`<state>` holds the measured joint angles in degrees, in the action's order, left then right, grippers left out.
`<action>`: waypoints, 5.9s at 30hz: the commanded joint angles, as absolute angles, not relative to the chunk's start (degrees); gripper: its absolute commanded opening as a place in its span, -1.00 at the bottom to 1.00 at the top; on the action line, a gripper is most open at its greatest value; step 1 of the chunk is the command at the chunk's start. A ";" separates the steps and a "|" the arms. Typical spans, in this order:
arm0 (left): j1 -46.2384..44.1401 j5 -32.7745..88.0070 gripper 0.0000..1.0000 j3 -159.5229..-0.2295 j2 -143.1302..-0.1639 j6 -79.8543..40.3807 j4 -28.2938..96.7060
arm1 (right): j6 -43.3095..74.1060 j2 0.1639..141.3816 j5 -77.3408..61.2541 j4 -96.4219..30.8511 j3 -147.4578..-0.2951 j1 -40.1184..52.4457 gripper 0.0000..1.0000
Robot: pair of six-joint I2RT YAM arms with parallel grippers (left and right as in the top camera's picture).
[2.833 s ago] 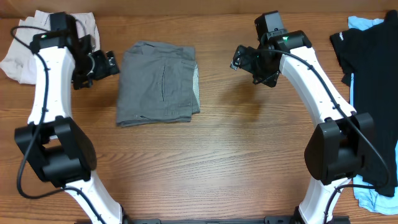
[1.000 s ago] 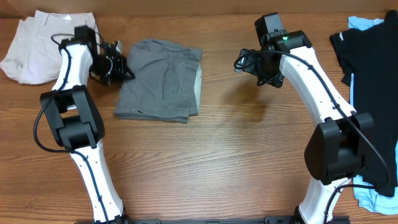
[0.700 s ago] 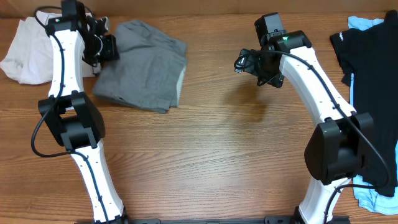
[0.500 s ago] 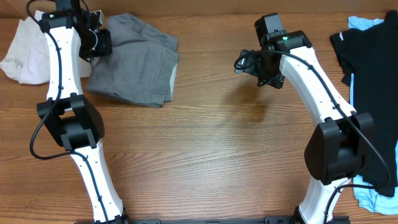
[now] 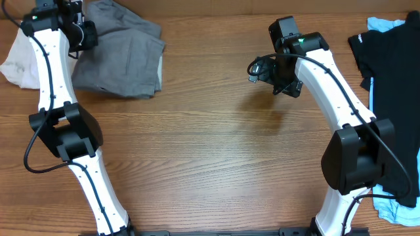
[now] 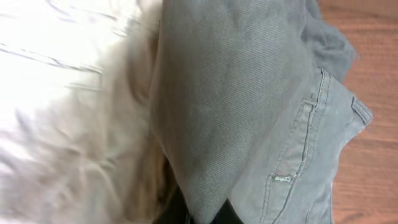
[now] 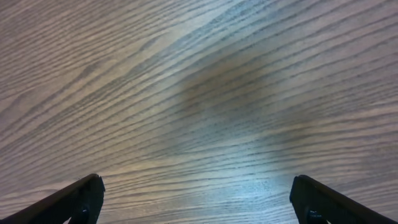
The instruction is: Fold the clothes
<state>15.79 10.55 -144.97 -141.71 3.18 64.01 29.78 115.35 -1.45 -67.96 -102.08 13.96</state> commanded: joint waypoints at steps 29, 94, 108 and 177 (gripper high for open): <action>23.00 6.66 -0.92 -162.39 -141.67 -0.40 61.36 | 29.54 115.39 -1.15 -70.67 -102.39 13.76 1.00; 27.05 -3.88 -0.92 -157.38 -146.21 -5.54 51.29 | 29.54 115.39 -1.15 -75.02 -102.35 13.80 1.00; 28.56 -12.67 -0.92 -156.79 -160.31 -6.00 53.54 | 29.50 115.39 -1.10 -81.36 -102.35 13.80 1.00; 19.77 -10.07 -0.92 -159.50 -148.49 -5.52 43.79 | 28.62 115.39 -0.91 -82.46 -102.35 13.80 1.00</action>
<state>18.41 -6.22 -159.63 -147.50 -7.46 43.64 28.80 115.35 -1.45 -82.32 -102.06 13.96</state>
